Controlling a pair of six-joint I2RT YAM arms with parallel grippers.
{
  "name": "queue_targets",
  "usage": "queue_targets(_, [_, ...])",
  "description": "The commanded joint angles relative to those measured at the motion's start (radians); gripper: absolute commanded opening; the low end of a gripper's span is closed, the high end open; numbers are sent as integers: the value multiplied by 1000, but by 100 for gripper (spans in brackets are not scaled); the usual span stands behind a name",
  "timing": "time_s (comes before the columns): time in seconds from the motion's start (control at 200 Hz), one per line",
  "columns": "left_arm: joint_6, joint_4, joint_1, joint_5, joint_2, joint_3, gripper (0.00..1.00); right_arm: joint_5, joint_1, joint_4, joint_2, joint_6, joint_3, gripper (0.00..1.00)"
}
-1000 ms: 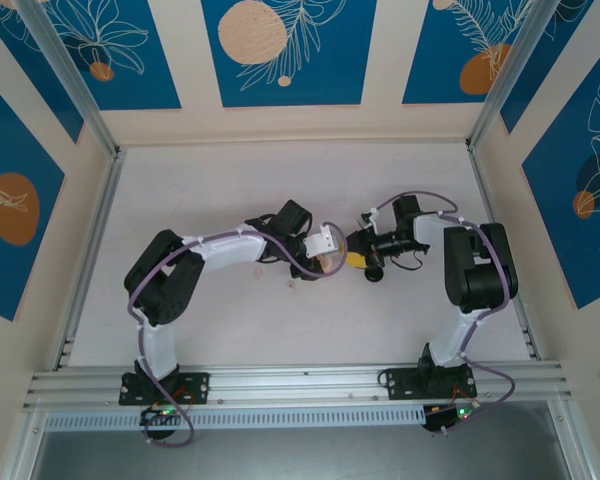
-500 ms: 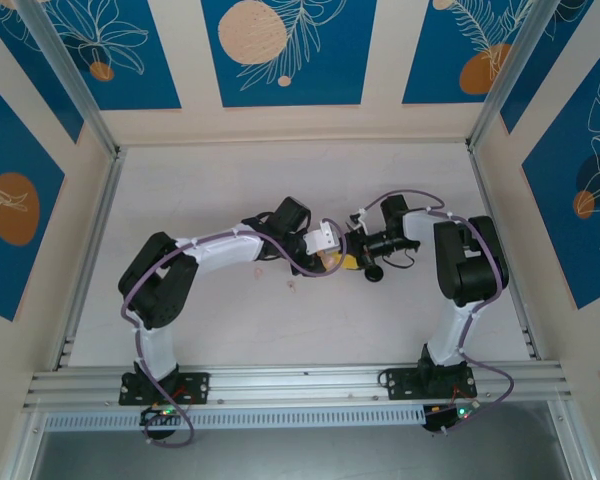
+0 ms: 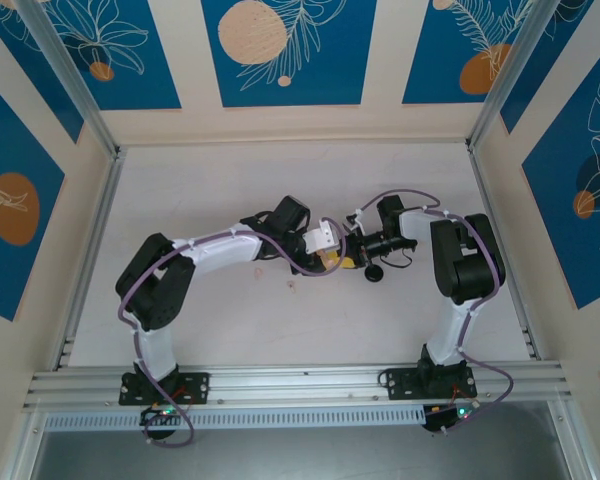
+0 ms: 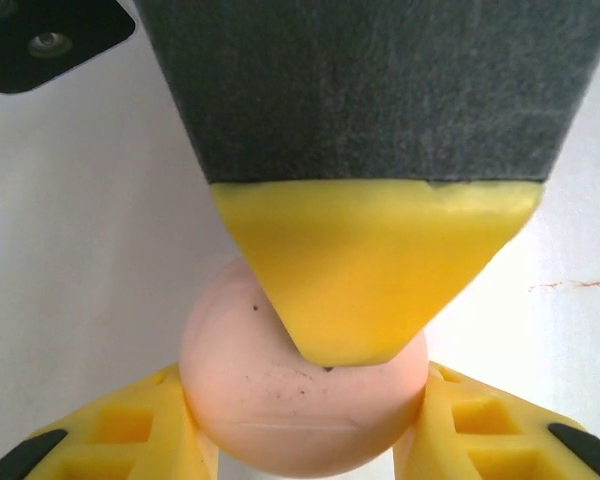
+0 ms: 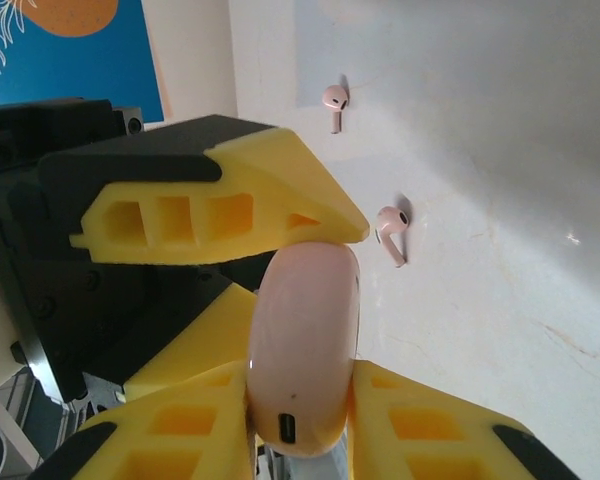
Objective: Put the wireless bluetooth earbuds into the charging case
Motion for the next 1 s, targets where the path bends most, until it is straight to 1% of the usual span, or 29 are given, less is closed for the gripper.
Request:
queue_targets(0.0, [-24, 12, -8, 8, -69, -1, 52, 23, -1, -1, -73, -10, -2, 24])
queue_targets(0.07, [-40, 18, -7, -3, -88, -6, 59, 86, -9, 32, -126, 4, -30, 22])
queue_targets(0.095, [-49, 24, -7, -2, -97, -10, 64, 110, -12, 44, -148, 8, -42, 22])
queue_targets(0.12, [-56, 31, -7, 1, -107, -15, 67, 127, -15, 63, -174, 11, -55, 22])
queue_targets(0.305, [-79, 71, 1, 94, -177, -63, 67, 198, -26, 218, -378, 23, -157, 22])
queue_targets(0.415, [-81, 108, 17, 178, -222, -105, 67, 188, -37, 261, -458, -7, -188, 22])
queue_targets(0.535, [-137, 135, 50, 253, -258, -125, 68, 159, -43, 286, -510, -63, -207, 22])
queue_targets(0.61, [-167, 145, 82, 333, -272, -132, 68, 144, -42, 302, -543, -102, -221, 23])
queue_targets(0.74, [-181, 206, 116, 421, -316, -180, 65, 103, -37, 340, -613, -199, -257, 23])
queue_targets(0.885, [-187, 364, 123, 467, -376, -278, 59, 49, -39, 415, -689, -283, -307, 23])
queue_targets(0.99, [-173, 405, 123, 503, -392, -306, 54, 27, -21, 445, -726, -366, -338, 22])
